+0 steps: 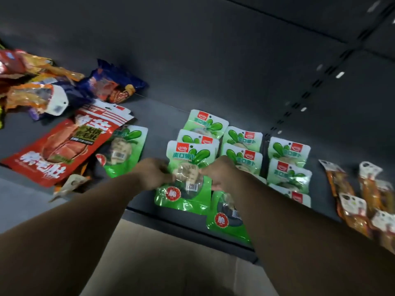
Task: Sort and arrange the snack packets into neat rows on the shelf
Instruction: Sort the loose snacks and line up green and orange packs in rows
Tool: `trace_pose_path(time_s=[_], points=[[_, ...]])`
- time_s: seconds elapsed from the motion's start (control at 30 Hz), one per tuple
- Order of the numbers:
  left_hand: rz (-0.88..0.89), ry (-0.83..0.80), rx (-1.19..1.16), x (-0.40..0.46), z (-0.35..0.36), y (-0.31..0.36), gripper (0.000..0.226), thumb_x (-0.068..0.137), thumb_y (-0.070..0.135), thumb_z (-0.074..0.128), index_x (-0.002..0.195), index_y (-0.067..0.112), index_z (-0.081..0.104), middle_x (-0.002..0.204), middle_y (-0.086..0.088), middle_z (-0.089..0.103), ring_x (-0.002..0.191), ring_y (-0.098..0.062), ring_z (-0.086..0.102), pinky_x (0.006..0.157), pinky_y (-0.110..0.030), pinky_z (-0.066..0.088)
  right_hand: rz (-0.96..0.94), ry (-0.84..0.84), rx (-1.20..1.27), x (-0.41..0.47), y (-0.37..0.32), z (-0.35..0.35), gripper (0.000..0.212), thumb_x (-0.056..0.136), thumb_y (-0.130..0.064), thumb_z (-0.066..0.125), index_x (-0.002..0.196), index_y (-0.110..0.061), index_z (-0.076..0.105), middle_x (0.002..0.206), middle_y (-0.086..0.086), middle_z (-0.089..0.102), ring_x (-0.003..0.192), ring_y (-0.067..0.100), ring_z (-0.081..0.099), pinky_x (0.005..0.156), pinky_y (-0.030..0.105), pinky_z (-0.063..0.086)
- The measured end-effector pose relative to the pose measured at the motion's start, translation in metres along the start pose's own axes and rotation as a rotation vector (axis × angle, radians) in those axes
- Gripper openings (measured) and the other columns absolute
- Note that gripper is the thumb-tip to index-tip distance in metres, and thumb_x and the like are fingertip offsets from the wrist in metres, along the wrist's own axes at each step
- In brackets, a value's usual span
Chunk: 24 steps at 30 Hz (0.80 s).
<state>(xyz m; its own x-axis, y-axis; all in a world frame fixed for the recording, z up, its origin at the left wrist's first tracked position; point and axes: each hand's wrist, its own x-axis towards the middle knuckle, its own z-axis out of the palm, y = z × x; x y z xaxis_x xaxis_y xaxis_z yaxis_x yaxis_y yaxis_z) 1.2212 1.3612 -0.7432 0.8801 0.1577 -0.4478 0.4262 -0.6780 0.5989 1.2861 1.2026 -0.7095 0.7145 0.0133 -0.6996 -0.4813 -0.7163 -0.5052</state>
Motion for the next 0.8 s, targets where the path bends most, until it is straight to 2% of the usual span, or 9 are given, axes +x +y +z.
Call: trace_pose_path(time_s=[0.07,0.17,0.3,0.4,0.47,0.57,0.63,0.7,0.8], points=[[0.028,-0.083,0.085,0.006,0.005,0.001,0.036,0.084,0.033,0.069,0.056,0.021,0.051,0.059,0.005,0.052,0.063,-0.014,0.053,0.057,-0.021,0.037,0.075,0.007,-0.078,0.002,0.004,0.000,0.015,0.090,-0.012,0.063,0.096,0.000,0.055,0.098,0.016,0.059,0.071,0.021,0.057,0.070,0.028,0.054],[0.075,-0.169,0.090,0.016,0.009,-0.004,0.037,0.085,0.031,0.069,0.057,0.017,0.049,0.052,0.007,0.052,0.051,-0.010,0.054,0.060,-0.022,0.042,0.148,-0.001,-0.128,0.007,0.012,0.005,0.027,0.090,-0.010,0.062,0.112,0.003,0.054,0.110,0.019,0.059,0.075,0.023,0.059,0.064,0.031,0.056],[0.145,-0.265,0.191,0.024,0.004,-0.006,0.035,0.089,0.029,0.065,0.060,0.020,0.047,0.053,0.006,0.052,0.043,-0.005,0.052,0.052,-0.019,0.042,0.173,0.051,-0.185,0.010,0.017,0.022,0.030,0.093,-0.012,0.059,0.117,0.004,0.051,0.106,0.019,0.061,0.072,0.025,0.061,0.081,0.034,0.057],[0.179,-0.331,0.271,0.030,0.003,-0.009,0.029,0.092,0.030,0.060,0.066,0.021,0.050,0.058,0.004,0.056,0.041,-0.003,0.052,0.058,-0.020,0.048,0.115,0.162,-0.222,0.014,0.020,0.032,0.019,0.092,-0.013,0.058,0.104,0.001,0.057,0.110,0.018,0.062,0.099,0.031,0.064,0.088,0.038,0.054],[0.204,-0.347,0.317,0.033,0.003,-0.012,0.032,0.093,0.033,0.057,0.065,0.020,0.049,0.057,0.003,0.057,0.040,-0.003,0.052,0.060,-0.021,0.049,0.121,0.231,-0.231,0.012,0.022,0.036,0.014,0.091,-0.012,0.061,0.085,-0.002,0.053,0.098,0.016,0.063,0.098,0.031,0.065,0.086,0.038,0.055],[0.226,-0.329,0.312,0.036,0.003,-0.014,0.032,0.092,0.034,0.058,0.064,0.020,0.049,0.056,0.003,0.058,0.039,-0.004,0.051,0.050,-0.018,0.043,0.133,0.276,-0.265,0.010,0.023,0.040,0.027,0.091,-0.013,0.061,0.070,-0.007,0.045,0.077,0.010,0.054,0.095,0.030,0.066,0.084,0.039,0.056],[0.235,-0.325,0.326,0.036,0.003,-0.015,0.031,0.091,0.037,0.058,0.067,0.020,0.051,0.060,0.002,0.059,0.043,-0.006,0.054,0.049,-0.018,0.044,0.139,0.309,-0.296,0.009,0.022,0.042,0.027,0.091,-0.014,0.059,0.069,-0.008,0.044,0.075,0.009,0.054,0.094,0.030,0.066,0.084,0.041,0.056],[0.248,-0.306,0.355,0.036,0.002,-0.016,0.033,0.091,0.042,0.056,0.070,0.017,0.053,0.061,0.002,0.059,0.049,-0.011,0.059,0.056,-0.023,0.050,0.141,0.337,-0.337,0.008,0.021,0.044,0.024,0.092,-0.016,0.059,0.073,-0.007,0.048,0.085,0.012,0.062,0.092,0.030,0.066,0.082,0.041,0.057],[0.263,-0.278,0.330,0.034,-0.003,-0.021,0.041,0.092,0.043,0.054,0.060,0.018,0.046,0.057,0.003,0.053,0.055,-0.015,0.057,0.065,-0.027,0.050,0.166,0.368,-0.405,0.006,0.021,0.048,0.019,0.091,-0.020,0.061,0.079,-0.007,0.054,0.092,0.013,0.066,0.088,0.028,0.067,0.079,0.040,0.057]])
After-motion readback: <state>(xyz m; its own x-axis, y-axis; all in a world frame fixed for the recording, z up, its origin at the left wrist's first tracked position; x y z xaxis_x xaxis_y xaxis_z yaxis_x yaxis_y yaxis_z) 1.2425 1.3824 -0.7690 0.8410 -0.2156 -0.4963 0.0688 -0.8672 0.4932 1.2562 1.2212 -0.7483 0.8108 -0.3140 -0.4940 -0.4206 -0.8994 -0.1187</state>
